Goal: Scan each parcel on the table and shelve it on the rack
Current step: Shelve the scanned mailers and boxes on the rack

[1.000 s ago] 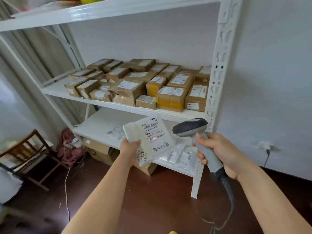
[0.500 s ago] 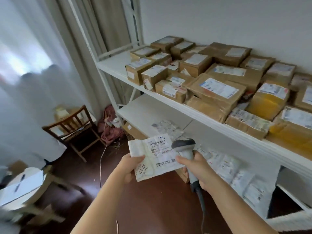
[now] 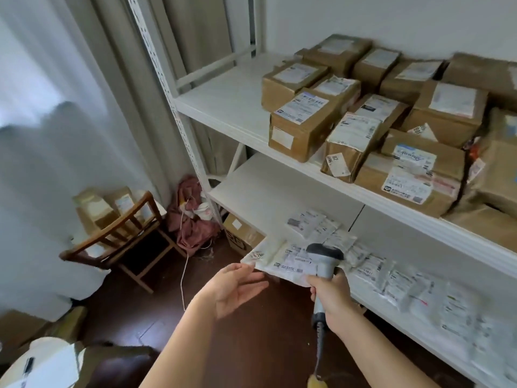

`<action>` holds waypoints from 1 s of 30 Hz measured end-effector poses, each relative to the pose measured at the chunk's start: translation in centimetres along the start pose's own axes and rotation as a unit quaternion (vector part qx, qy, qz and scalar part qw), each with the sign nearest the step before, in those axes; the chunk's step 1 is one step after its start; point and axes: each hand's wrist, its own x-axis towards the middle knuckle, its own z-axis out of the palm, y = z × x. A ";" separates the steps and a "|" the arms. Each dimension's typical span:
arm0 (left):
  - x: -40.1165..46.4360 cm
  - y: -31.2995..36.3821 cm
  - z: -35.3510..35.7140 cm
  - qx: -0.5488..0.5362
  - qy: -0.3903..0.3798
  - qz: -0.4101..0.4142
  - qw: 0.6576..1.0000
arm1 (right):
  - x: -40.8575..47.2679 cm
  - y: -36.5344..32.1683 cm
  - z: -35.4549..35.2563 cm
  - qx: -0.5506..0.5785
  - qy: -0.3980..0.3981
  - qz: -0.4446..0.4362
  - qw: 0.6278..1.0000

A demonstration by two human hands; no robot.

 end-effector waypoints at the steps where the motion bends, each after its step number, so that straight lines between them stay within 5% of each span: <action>1: 1.6 0.8 0.4 -0.008 0.004 -0.004 1.000 | 0.9 -0.5 0.9 -0.004 0.010 -0.009 1.000; 16: 32.7 8.1 3.6 -0.127 0.166 0.031 0.977 | 22.9 -2.9 8.2 -0.011 0.083 -0.017 0.996; 20: 41.3 8.1 3.0 -0.076 0.139 0.054 0.986 | 28.7 0.1 7.8 -0.011 0.120 -0.048 0.992; 24: 48.2 8.3 3.3 -0.144 0.075 -0.013 0.987 | 32.6 3.3 6.8 0.000 0.155 -0.068 0.986; 27: 50.2 8.2 4.0 0.016 0.056 0.039 0.998 | 33.0 4.8 5.8 0.009 0.188 -0.064 0.980; 30: 48.6 8.5 4.8 0.107 0.068 -0.006 0.992 | 31.1 4.9 4.9 0.027 0.210 -0.043 0.976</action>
